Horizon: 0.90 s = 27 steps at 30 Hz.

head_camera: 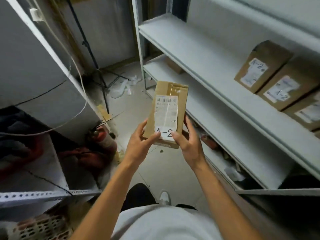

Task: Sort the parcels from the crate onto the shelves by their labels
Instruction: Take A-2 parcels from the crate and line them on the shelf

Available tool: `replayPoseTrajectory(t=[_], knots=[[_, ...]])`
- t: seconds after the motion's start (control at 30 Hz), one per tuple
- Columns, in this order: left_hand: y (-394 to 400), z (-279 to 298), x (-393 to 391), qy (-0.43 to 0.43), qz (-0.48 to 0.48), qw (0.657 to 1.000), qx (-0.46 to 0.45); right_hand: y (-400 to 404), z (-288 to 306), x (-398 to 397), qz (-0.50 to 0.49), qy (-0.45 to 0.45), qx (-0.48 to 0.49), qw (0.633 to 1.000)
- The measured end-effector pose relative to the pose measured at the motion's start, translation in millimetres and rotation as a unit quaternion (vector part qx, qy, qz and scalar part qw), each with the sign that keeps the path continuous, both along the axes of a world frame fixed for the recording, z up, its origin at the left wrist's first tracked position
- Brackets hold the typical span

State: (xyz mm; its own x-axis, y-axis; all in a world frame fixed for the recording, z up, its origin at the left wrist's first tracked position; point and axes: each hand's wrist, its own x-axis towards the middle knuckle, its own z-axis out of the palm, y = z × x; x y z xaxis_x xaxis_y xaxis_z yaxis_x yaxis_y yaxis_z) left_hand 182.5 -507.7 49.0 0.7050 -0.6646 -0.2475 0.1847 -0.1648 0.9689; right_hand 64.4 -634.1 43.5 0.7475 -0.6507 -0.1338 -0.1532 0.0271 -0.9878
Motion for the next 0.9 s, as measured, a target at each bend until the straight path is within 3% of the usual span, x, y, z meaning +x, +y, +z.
replayPoseTrajectory(t=[0.3, 0.67, 0.9], knots=[[-81.2, -18.4, 27.0, 0.028, -0.081, 0.996, 0.021, -52.9, -17.8, -4.5, -0.150, 0.048, 0.005, 0.988], [-161.5, -21.6, 143.4, 0.010, -0.195, 0.981, 0.002, -117.6, -4.0, 82.9, -0.137, 0.140, -0.063, 0.978], [-221.1, -11.2, 190.3, -0.046, -0.333, 0.941, 0.025, -158.5, -1.4, 103.5, -0.163, 0.156, -0.064, 0.972]])
